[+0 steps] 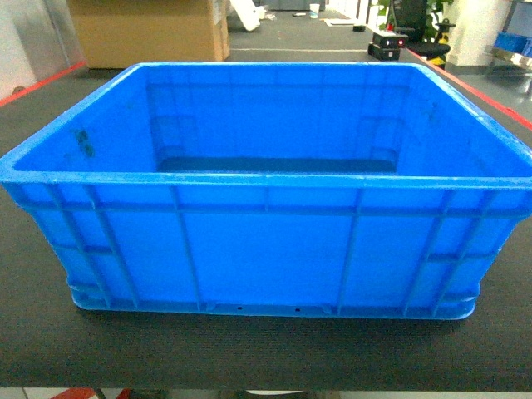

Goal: Place box next to blue box on left shelf

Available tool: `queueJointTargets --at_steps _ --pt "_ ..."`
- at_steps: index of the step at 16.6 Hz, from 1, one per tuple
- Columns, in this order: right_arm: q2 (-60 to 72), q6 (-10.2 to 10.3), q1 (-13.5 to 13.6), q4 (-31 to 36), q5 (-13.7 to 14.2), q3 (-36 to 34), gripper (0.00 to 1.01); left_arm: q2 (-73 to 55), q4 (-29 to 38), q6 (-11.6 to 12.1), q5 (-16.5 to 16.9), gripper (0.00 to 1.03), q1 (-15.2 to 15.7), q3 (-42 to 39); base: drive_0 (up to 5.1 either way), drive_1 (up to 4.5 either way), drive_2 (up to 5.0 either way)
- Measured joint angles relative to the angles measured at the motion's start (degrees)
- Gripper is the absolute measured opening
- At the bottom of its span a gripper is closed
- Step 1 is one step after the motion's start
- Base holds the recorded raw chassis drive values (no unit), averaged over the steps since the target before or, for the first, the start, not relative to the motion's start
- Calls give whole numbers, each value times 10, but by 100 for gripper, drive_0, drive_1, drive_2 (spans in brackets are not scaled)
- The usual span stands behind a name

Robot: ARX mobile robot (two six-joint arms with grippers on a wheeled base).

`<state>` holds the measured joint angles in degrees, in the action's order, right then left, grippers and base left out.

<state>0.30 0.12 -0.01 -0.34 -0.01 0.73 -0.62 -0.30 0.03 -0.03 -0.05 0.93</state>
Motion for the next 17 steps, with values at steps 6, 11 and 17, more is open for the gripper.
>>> queueJointTargets --at_steps 6,11,17 --pt "0 0 0 0 0 0 98 0 0 0 0 98 0 0 0 0 0" --pt "0 0 0 0 0 0 98 0 0 0 0 98 0 0 0 0 0" --pt "0 0 0 0 0 0 98 0 0 0 0 98 0 0 0 0 0"
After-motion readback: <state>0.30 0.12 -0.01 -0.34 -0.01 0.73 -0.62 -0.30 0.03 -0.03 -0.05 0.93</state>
